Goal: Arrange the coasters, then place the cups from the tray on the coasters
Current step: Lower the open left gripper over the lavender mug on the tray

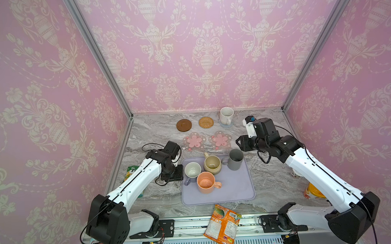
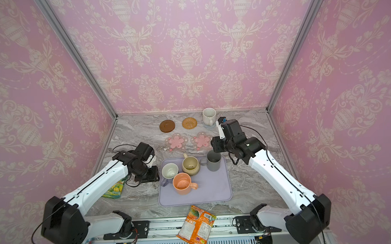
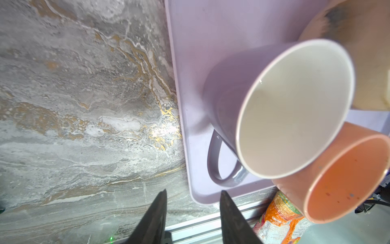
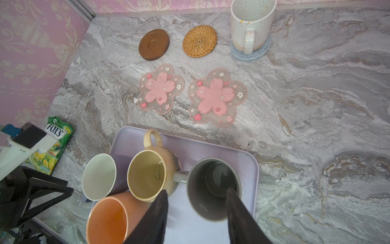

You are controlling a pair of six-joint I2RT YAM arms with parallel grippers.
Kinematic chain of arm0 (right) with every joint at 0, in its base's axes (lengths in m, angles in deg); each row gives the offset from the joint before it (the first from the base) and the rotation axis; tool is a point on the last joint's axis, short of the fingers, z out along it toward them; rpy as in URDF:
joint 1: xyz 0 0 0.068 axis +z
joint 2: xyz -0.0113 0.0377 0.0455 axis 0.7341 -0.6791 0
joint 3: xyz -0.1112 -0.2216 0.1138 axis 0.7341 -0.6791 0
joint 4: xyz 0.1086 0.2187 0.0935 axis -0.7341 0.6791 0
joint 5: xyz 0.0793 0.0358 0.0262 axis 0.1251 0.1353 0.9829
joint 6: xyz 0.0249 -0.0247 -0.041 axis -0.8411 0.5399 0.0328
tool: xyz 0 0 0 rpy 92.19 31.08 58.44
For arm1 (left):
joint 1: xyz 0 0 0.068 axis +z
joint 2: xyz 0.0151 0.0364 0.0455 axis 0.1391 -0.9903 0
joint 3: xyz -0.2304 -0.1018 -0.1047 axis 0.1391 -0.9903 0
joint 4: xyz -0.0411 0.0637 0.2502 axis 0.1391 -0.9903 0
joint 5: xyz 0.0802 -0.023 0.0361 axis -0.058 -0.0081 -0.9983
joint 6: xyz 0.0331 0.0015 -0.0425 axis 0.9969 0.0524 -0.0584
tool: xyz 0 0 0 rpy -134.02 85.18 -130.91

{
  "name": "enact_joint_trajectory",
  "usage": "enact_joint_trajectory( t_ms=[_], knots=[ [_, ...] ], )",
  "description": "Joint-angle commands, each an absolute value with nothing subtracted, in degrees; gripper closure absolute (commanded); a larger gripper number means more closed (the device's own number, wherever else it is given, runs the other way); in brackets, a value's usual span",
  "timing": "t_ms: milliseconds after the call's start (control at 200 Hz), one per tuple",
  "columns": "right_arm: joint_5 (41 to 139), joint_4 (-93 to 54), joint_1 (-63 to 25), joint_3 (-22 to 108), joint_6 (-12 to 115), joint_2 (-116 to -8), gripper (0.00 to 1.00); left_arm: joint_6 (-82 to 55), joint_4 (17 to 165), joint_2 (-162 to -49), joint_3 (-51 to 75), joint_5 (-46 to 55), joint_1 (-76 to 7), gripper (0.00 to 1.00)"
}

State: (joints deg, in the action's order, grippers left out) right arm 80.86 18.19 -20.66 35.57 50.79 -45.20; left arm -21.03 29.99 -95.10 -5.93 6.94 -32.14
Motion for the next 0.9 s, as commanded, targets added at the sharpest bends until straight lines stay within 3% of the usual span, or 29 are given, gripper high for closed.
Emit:
enact_joint_trajectory(
  t_ms=[0,325,896],
  knots=[
    [81.17,18.84,-20.27,36.95,52.61,-45.66,0.53,-22.41,29.62,-93.0,-7.0,4.87,-33.63,0.56],
    [79.54,19.5,-20.25,36.41,54.37,-44.73,0.52,-19.86,35.02,-97.32,-7.71,1.58,-42.19,0.53],
    [78.27,19.7,-20.36,34.83,55.29,-43.73,0.5,-22.48,45.57,-102.39,-11.6,-0.84,-45.21,0.56]
  ],
)
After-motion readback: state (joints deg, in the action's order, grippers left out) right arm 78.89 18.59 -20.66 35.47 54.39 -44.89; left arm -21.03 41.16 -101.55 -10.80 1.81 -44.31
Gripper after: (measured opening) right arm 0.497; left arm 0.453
